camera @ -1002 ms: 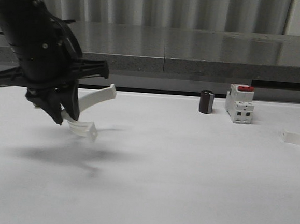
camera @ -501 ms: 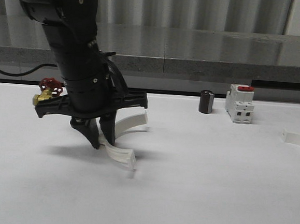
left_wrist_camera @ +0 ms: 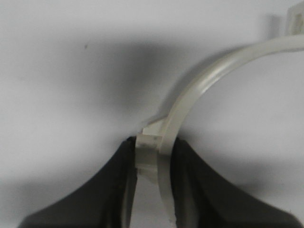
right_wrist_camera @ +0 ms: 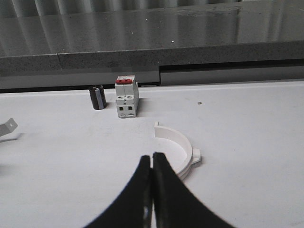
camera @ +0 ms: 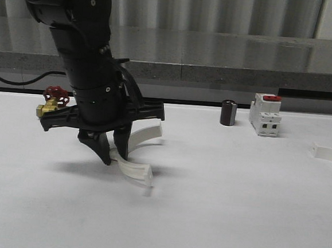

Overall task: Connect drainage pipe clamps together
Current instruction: 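Carry the clamp half toward the table center and lower it, then open the left gripper and lift it away from the clamp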

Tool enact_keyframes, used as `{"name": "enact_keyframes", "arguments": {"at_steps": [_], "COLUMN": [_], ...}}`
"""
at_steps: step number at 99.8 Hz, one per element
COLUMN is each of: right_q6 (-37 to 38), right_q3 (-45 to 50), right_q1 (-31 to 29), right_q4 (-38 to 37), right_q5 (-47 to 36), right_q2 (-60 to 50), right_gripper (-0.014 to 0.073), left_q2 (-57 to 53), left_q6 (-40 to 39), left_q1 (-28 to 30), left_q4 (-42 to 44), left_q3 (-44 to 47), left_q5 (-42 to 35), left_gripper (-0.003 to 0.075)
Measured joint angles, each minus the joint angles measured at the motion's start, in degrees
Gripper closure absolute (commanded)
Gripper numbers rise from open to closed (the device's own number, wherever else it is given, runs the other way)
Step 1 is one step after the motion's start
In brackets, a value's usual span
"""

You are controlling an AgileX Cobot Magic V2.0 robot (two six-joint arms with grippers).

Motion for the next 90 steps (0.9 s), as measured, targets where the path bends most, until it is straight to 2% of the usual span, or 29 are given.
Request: {"name": "enact_keyframes", "arguments": {"at_steps": [14, 23, 53, 76, 90], "right_q6": [0.0, 0.0, 0.0, 0.0, 0.0], "right_q3": [0.0, 0.0, 0.0, 0.0, 0.0], "right_q1": [0.0, 0.0, 0.0, 0.0, 0.0], "right_q4": [0.0, 0.0, 0.0, 0.0, 0.0], "right_q5": [0.0, 0.0, 0.0, 0.0, 0.0], "right_q2": [0.0, 0.0, 0.0, 0.0, 0.0], "right_gripper": [0.0711, 0.0711, 0.0711, 0.0711, 0.0711], "left_q2": [0.0, 0.0, -2.8, -13.5, -22.2], "left_q6": [0.0, 0.0, 3.4, 5.3, 6.6], "left_q1": [0.0, 0.0, 0.0, 0.4, 3.7], "left_q4": [-0.1, -0.1, 2.3, 10.5, 14.2], "left_q3": [-0.1, -0.2, 0.0, 2.4, 8.2], "left_q5": [-0.1, -0.2, 1.2, 1.3, -0.8], "left_gripper": [0.0131, 0.0053, 0.0057, 0.0057, 0.0057]}}
